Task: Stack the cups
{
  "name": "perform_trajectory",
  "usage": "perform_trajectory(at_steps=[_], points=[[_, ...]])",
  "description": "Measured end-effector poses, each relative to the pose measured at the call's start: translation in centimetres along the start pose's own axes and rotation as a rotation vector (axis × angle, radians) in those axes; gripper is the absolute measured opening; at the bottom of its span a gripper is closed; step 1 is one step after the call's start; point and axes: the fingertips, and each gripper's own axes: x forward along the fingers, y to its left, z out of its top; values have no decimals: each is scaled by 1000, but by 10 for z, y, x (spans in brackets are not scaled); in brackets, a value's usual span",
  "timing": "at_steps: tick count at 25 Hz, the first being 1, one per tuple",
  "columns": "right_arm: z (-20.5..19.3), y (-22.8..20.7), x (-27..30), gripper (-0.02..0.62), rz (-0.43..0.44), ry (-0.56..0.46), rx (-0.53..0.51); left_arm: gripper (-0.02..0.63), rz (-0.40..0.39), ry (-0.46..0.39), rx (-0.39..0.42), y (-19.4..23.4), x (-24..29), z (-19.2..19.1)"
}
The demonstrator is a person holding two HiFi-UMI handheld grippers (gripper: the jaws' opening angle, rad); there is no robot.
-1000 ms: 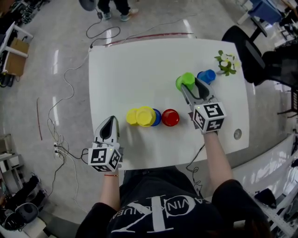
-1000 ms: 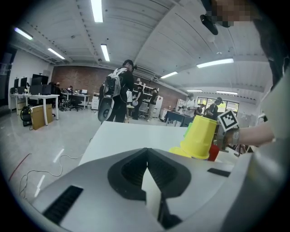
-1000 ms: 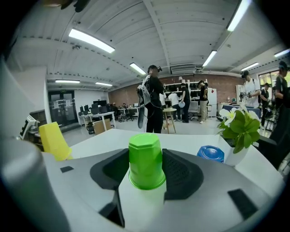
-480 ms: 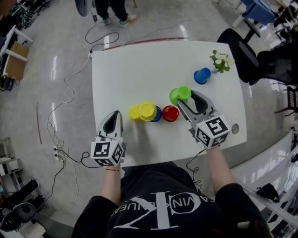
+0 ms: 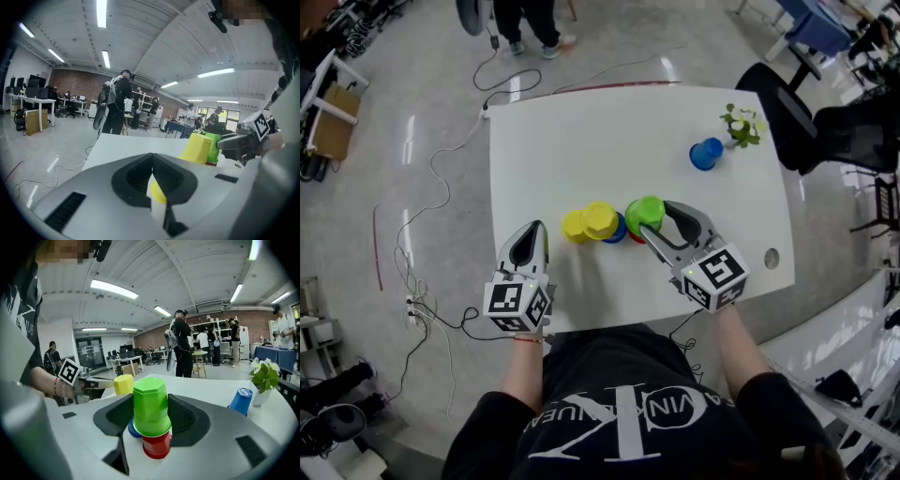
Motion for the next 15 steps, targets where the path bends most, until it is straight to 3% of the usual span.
perform_trajectory(at_steps=[15], points=[[-8, 18, 5, 238, 87, 25, -60, 3, 16, 9, -5, 0, -5, -7]])
